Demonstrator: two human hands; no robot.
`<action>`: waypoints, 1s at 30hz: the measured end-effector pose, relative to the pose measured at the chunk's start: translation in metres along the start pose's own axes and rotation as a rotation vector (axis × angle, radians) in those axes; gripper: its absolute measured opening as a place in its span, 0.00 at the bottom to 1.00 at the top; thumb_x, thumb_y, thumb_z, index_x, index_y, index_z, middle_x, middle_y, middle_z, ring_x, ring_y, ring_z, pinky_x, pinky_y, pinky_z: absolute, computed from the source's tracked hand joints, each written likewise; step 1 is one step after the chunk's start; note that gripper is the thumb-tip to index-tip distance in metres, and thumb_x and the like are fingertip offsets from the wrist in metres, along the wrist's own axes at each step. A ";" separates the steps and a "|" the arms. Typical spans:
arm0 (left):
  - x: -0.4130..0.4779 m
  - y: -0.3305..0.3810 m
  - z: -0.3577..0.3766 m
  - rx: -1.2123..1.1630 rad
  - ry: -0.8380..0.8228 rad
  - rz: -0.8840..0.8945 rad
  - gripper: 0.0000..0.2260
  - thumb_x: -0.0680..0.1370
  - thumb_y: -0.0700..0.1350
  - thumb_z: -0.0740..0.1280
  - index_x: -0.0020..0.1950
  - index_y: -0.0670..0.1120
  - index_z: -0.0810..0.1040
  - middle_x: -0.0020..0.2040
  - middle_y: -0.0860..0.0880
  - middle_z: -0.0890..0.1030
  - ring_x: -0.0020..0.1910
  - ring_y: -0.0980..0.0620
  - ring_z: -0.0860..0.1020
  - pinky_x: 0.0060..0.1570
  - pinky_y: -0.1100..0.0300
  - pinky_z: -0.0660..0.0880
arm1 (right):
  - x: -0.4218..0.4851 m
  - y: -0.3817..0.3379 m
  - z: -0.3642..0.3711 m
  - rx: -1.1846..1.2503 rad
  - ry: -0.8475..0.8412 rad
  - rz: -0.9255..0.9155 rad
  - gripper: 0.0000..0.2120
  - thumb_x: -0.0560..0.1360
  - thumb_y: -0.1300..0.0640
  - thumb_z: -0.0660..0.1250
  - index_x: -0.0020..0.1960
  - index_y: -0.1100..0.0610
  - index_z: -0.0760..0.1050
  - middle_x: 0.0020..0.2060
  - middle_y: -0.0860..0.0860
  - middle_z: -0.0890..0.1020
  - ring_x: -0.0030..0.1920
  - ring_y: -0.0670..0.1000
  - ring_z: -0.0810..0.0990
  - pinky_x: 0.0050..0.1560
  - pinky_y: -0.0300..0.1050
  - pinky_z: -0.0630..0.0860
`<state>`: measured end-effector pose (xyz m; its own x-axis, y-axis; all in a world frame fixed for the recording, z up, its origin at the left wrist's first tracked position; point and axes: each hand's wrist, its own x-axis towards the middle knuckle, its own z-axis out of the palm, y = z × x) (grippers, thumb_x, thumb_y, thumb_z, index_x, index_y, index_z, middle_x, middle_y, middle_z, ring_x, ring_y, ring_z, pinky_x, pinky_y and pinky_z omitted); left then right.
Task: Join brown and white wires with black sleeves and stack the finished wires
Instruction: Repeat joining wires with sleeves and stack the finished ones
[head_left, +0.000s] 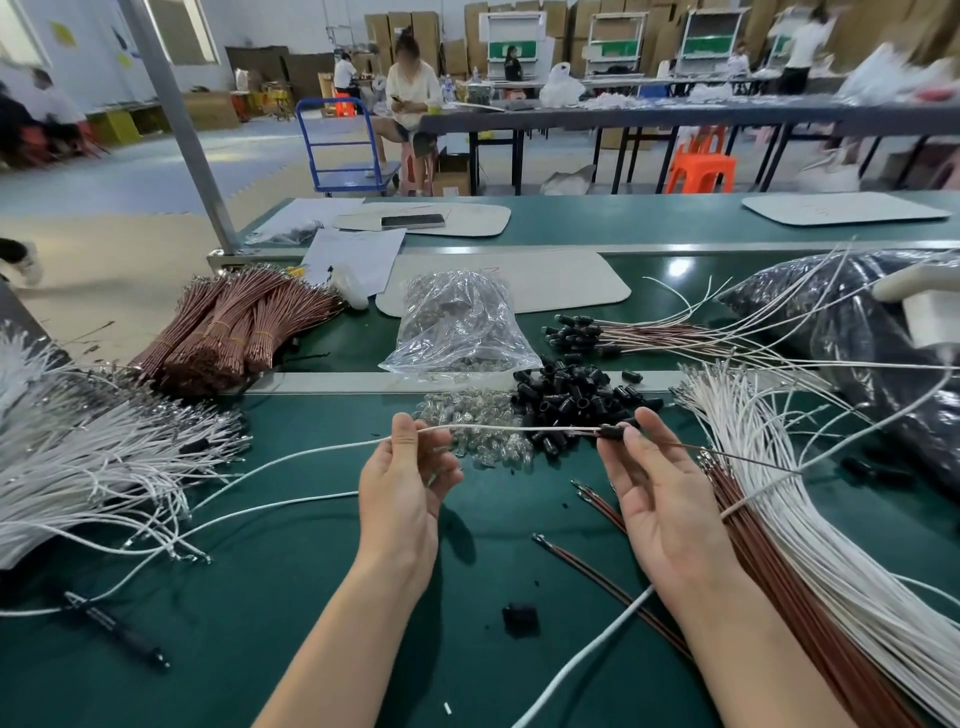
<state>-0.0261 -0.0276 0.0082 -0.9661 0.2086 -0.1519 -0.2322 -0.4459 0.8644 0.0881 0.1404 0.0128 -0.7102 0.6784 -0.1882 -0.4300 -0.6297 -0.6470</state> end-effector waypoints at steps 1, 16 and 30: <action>0.000 0.001 0.000 -0.051 0.001 -0.032 0.13 0.84 0.50 0.62 0.48 0.42 0.77 0.36 0.50 0.83 0.30 0.57 0.78 0.31 0.63 0.79 | 0.000 0.001 0.001 -0.006 0.000 0.004 0.09 0.78 0.69 0.64 0.53 0.59 0.80 0.42 0.53 0.86 0.46 0.49 0.86 0.48 0.40 0.82; -0.020 -0.010 0.016 0.146 -0.233 -0.023 0.13 0.72 0.55 0.72 0.47 0.46 0.85 0.47 0.47 0.86 0.41 0.54 0.83 0.37 0.61 0.79 | -0.003 0.008 0.006 -0.024 -0.065 0.043 0.21 0.69 0.65 0.70 0.61 0.59 0.77 0.44 0.54 0.86 0.46 0.49 0.86 0.44 0.38 0.82; -0.005 0.004 0.001 -0.041 -0.077 -0.070 0.09 0.81 0.50 0.67 0.48 0.46 0.80 0.40 0.50 0.84 0.32 0.57 0.80 0.32 0.62 0.79 | -0.001 -0.003 -0.003 -0.067 -0.086 -0.034 0.17 0.70 0.64 0.71 0.59 0.57 0.79 0.46 0.53 0.86 0.49 0.48 0.86 0.47 0.38 0.82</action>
<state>-0.0220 -0.0294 0.0125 -0.9362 0.3061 -0.1730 -0.3050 -0.4624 0.8325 0.0912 0.1427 0.0128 -0.7426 0.6617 -0.1030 -0.4183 -0.5784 -0.7004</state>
